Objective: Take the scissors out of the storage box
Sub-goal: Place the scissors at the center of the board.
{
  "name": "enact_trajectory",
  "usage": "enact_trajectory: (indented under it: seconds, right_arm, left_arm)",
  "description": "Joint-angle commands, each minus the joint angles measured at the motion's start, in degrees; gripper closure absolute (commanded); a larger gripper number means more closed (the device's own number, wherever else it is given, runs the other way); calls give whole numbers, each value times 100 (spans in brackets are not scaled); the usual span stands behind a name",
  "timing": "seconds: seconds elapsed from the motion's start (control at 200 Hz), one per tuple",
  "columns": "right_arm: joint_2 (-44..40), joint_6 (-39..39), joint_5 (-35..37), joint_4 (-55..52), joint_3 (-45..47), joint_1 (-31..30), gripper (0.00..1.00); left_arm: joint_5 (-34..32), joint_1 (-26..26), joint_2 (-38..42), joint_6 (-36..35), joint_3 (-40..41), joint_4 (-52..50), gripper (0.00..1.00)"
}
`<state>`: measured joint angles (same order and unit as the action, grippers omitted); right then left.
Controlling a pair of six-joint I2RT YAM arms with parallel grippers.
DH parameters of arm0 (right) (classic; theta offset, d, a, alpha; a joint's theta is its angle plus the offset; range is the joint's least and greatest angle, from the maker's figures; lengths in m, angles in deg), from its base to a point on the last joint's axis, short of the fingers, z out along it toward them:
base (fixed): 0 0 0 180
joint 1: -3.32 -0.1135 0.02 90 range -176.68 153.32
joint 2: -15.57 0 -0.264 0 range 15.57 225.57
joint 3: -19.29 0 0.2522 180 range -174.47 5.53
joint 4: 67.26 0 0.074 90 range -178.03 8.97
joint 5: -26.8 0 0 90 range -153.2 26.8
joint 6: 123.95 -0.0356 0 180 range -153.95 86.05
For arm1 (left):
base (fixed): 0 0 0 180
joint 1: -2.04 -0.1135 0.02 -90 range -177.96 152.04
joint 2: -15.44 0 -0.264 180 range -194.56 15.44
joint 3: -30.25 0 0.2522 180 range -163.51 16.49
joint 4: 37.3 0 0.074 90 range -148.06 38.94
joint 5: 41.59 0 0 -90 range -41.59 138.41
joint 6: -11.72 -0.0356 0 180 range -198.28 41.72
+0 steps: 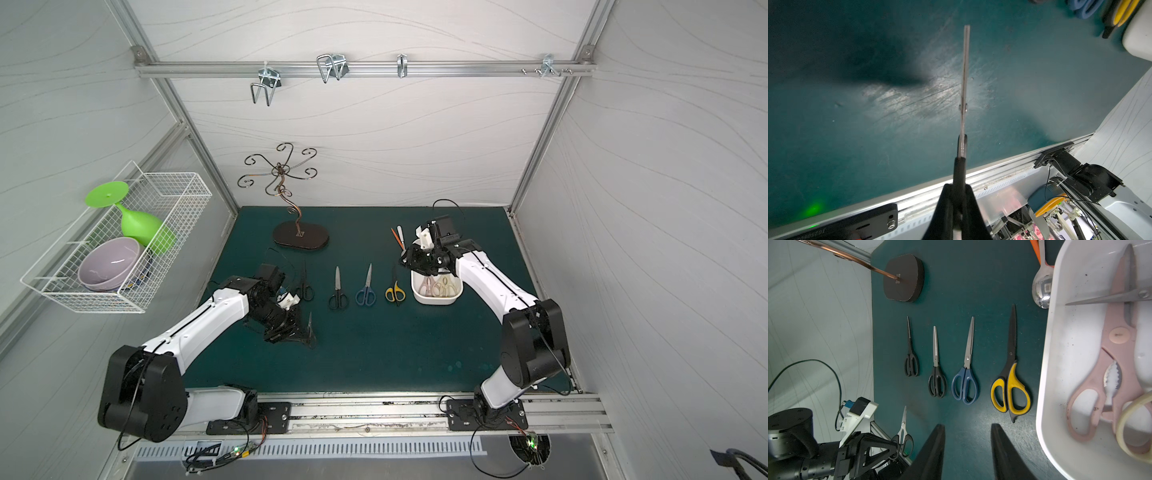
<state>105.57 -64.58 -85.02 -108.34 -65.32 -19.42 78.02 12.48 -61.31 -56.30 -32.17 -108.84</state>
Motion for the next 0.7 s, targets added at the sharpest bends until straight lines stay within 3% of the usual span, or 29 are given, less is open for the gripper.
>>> enact_trajectory:
  seconds: [0.0,0.27,0.69]
  right_arm:
    - [-83,74,-32,125,88,36,59]
    - [-156,60,-24,182,233,143,59]
    - [-224,14,38,281,336,258,59]
  left_arm:
    - [51,-123,-361,-200,-81,-185,93]
    - [-116,-253,-826,-86,-249,-42,92]
    - [-1017,-261,-1034,63,-336,-567,79]
